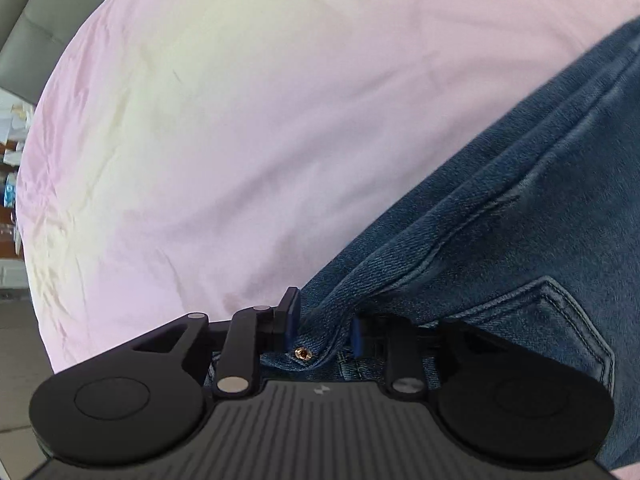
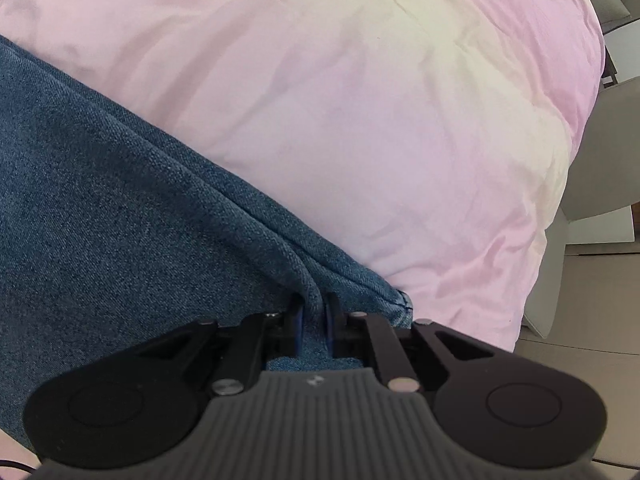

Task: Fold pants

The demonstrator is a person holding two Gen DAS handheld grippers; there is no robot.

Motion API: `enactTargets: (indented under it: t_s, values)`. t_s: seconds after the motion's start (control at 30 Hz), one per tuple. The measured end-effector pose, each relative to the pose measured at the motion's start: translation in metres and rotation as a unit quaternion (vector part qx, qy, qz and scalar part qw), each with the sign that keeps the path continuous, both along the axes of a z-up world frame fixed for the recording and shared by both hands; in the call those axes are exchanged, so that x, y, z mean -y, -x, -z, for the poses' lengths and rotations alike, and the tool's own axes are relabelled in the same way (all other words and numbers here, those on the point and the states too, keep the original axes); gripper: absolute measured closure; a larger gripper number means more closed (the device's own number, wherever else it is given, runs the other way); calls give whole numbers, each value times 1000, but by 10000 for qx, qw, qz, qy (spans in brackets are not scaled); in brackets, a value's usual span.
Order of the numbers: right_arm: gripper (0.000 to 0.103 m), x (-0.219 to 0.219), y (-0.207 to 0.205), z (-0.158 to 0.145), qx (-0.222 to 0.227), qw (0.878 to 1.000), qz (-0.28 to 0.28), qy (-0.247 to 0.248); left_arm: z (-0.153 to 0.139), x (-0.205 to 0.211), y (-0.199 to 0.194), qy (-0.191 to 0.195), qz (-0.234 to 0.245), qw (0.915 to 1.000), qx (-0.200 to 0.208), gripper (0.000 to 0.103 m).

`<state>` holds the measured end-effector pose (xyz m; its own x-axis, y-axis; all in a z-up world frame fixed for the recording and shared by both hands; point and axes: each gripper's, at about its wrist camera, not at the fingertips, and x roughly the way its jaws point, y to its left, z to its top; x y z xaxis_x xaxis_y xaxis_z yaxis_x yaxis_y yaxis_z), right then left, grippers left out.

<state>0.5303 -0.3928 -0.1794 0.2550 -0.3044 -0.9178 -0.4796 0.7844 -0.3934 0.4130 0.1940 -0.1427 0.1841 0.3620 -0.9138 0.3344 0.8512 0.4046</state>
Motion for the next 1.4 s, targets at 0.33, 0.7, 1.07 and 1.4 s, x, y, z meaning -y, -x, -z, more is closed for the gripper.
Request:
enactTargets:
  t_s: [0.33,0.7,1.07,1.4]
  values:
    - [48,14,8,-42,980,9929,543,411,-61,-17,14,-205,-51,9959,876,14]
    - [50,81,98,-75,1290,9533,2473,-1157,-79,17,82,787,-484,9862,1373,25]
    - [49,-18,203,-39,1146,9320,2410,-2451,-95,-54,193,1779,-2001,9455,1852,23]
    - [46,-86,201,-20,1104,9219,2657,-2595,-38,-153,229,3730,-4694,7634,2402,18]
